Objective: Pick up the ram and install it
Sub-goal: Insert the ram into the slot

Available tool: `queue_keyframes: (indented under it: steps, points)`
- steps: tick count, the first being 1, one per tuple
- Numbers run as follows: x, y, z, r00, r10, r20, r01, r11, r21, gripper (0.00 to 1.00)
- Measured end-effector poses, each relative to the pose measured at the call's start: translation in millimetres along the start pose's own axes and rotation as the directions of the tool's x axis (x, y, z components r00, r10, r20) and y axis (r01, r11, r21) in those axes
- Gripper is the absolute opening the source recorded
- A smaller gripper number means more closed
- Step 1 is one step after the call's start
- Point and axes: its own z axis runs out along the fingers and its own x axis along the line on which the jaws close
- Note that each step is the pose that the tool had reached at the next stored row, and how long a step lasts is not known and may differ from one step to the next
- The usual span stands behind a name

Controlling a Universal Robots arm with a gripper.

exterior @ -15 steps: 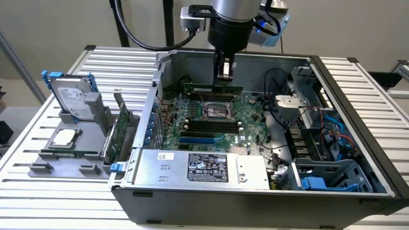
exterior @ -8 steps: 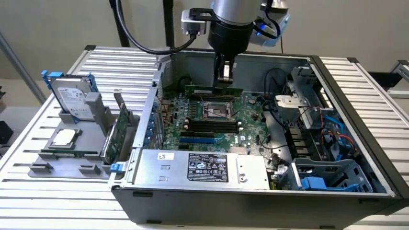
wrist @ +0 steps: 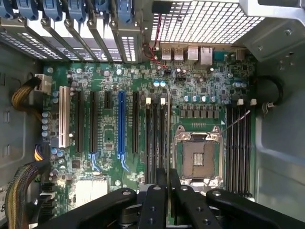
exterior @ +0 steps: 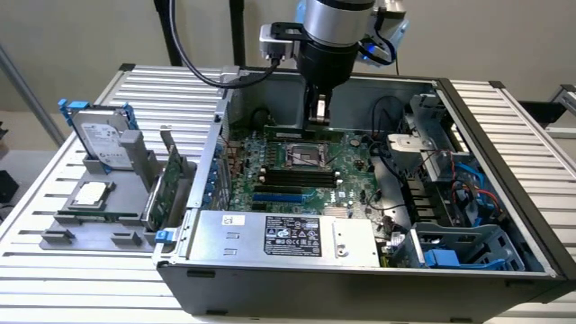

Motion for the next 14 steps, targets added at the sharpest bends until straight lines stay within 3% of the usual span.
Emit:
queue_keyframes:
  steps: [6,12,14]
  points:
    - [0.5,-5.0,7.1,1.0000,0.007,-0.0069,-0.007,1.0000,0.0009,0.00]
    - [1.3,-5.8,12.9,0.9997,0.018,-0.0191,-0.018,0.9998,0.0019,0.00]
    - [1.6,-6.0,16.4,0.9995,0.023,-0.0208,-0.023,0.9997,0.0023,0.00]
